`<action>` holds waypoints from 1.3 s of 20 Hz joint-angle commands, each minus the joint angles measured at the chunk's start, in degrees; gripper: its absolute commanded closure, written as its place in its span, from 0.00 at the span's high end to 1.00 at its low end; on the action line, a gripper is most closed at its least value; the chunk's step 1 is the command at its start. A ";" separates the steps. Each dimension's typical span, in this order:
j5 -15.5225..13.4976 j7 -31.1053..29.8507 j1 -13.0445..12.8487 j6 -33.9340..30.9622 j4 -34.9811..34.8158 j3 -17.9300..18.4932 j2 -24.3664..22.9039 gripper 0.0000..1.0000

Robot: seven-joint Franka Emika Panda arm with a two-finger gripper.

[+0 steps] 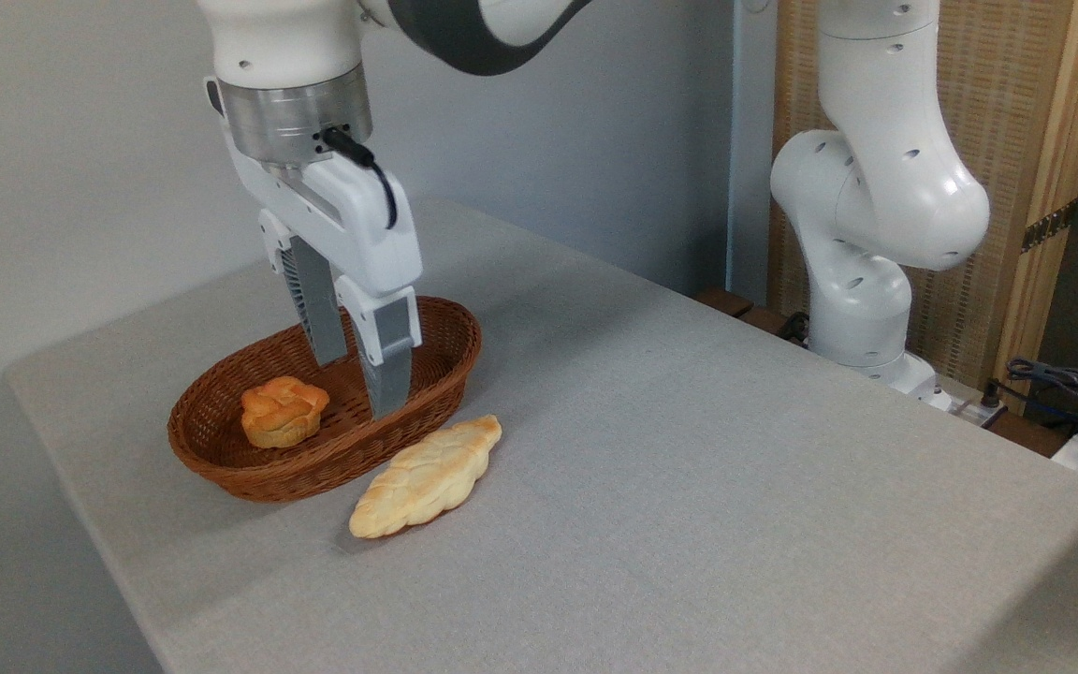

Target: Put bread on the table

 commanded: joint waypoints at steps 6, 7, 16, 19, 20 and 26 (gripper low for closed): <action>0.37 -0.85 -0.37 0.22 0.52 4.09 0.23 1.00; 1.24 -0.85 -0.37 0.39 0.60 4.09 0.23 1.00; 1.25 -1.03 -0.46 0.31 0.78 3.56 0.23 1.00; 1.16 -0.94 -0.46 0.31 0.78 3.65 0.14 1.00; 1.16 -1.03 -0.46 0.22 0.78 3.56 0.22 1.00; 1.16 -0.94 -0.46 -0.05 0.78 3.65 0.14 1.00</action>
